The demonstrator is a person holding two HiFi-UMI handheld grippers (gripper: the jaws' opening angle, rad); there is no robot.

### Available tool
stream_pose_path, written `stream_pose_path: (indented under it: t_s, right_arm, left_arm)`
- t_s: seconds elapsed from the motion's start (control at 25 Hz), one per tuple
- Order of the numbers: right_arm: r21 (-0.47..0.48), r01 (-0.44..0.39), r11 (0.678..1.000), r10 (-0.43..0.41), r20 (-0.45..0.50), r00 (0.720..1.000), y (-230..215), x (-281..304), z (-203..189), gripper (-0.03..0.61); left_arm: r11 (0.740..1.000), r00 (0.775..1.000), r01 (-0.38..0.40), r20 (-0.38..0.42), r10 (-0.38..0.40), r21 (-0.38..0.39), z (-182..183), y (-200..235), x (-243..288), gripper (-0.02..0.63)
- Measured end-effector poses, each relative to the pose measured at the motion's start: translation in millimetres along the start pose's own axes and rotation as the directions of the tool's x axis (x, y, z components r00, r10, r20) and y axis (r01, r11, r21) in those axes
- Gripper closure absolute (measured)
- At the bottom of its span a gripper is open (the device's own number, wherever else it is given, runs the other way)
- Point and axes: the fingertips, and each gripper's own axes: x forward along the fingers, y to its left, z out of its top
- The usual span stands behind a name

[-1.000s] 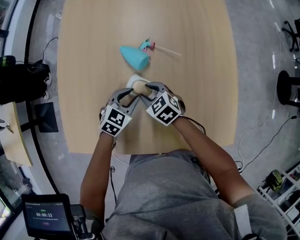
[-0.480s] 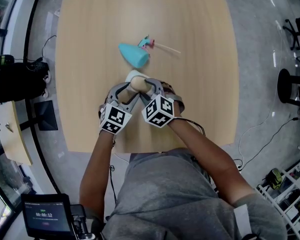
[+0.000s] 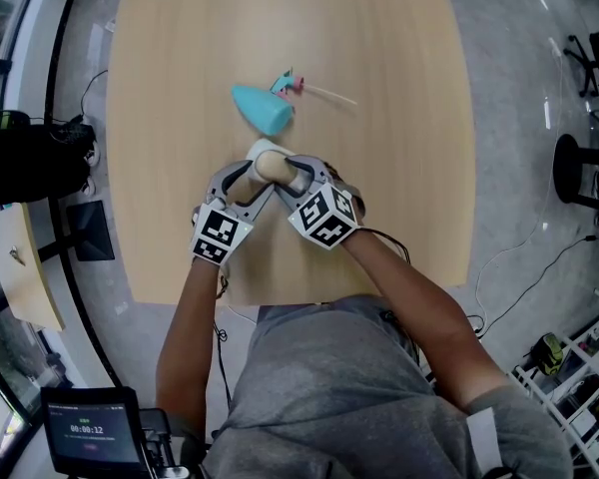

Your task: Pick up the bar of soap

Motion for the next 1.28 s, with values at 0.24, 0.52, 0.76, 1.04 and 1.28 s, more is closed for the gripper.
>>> stream_pose_path:
  t_s: [0.24,0.52,0.76,1.04,1.28]
  right_arm:
    - [-0.026,0.001,1.000,-0.002,-0.012,1.000,3.0,-3.8,3.0,0.396]
    - [-0.037,-0.017,0.999,0.015,-0.040,0.999,7.5,-9.8,-17.1,0.577]
    - [-0.054,-0.018,0.998,0.018,-0.005,1.000,5.5,-4.0,-6.9,0.348]
    - [-0.055,0.007,0.998,-0.010,-0.046,0.999,-6.5,15.0,-9.6,0.348]
    - [-0.040,-0.008,0.999,0.006,-0.064,0.998,-7.4,22.9,-8.2,0.337]
  left_arm:
    - [1.000,1.000,0.022,0.004,-0.022,-0.011,2.8,-1.4,-1.4,0.405]
    - [0.999,0.999,0.032,-0.023,-0.032,0.020,-0.8,-19.2,10.8,0.405]
    - [0.999,1.000,0.011,-0.010,-0.011,0.031,-5.0,-7.2,1.1,0.387]
    - [0.995,0.997,0.078,0.024,-0.079,0.065,3.8,-6.0,8.3,0.367]
    - [0.996,0.994,0.091,0.051,-0.092,0.025,10.5,-1.3,12.1,0.331]
